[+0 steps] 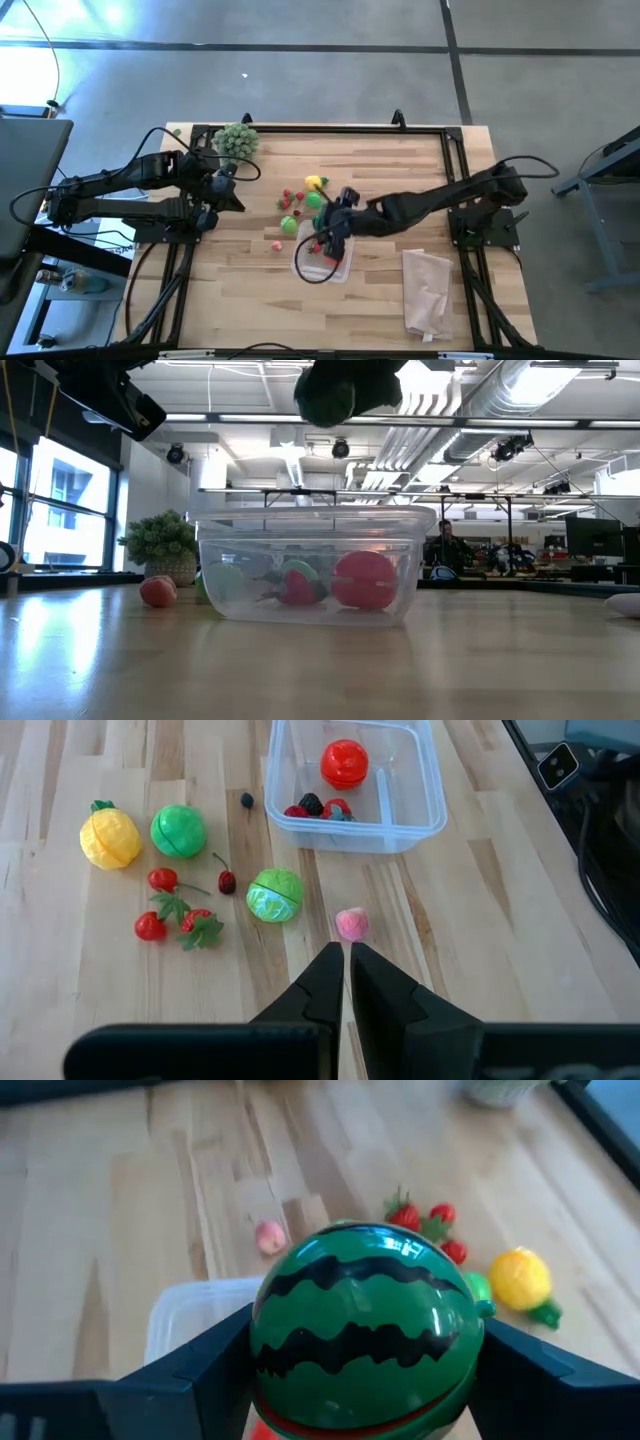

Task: Pick and placing Produce into tupperware
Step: Put the green watermelon into the transparent bin, then put the yellow pineapple into the transparent bin

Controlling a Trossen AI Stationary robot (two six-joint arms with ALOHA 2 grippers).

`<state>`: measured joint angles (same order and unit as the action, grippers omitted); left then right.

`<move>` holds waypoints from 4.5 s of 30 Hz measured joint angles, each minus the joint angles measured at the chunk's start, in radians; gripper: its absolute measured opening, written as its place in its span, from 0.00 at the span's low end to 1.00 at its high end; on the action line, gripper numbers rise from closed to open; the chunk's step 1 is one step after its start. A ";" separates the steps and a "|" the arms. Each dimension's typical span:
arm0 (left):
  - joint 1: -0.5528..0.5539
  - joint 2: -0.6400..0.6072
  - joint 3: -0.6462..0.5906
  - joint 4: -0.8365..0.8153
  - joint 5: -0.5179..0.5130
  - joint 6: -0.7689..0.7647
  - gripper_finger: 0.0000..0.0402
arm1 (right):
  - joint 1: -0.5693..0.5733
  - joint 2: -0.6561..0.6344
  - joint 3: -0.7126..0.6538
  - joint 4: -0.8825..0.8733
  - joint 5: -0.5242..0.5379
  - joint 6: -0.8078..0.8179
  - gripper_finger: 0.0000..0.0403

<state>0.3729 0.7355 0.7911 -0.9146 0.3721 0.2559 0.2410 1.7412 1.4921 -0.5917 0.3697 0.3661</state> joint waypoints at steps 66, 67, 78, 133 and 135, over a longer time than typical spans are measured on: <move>0.000 0.000 0.000 0.000 0.000 0.000 0.04 | -0.004 0.209 -0.001 -0.002 -0.066 0.150 0.88; 0.000 0.000 0.000 0.000 0.000 0.000 0.04 | -0.003 0.190 -0.001 -0.006 -0.053 0.146 0.88; 0.000 0.000 0.000 0.000 0.000 0.000 0.04 | -0.052 -0.010 -0.001 -0.044 0.110 -0.204 0.88; 0.000 0.000 0.000 0.000 0.000 0.000 0.04 | -0.632 0.348 -0.002 0.185 -0.653 -0.968 0.87; 0.000 0.000 0.000 0.000 0.000 0.000 0.04 | -0.627 0.348 -0.002 0.187 -0.650 -0.967 0.87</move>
<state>0.3729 0.7353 0.7910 -0.9142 0.3721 0.2558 -0.3855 2.0888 1.4899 -0.4044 -0.2808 -0.6008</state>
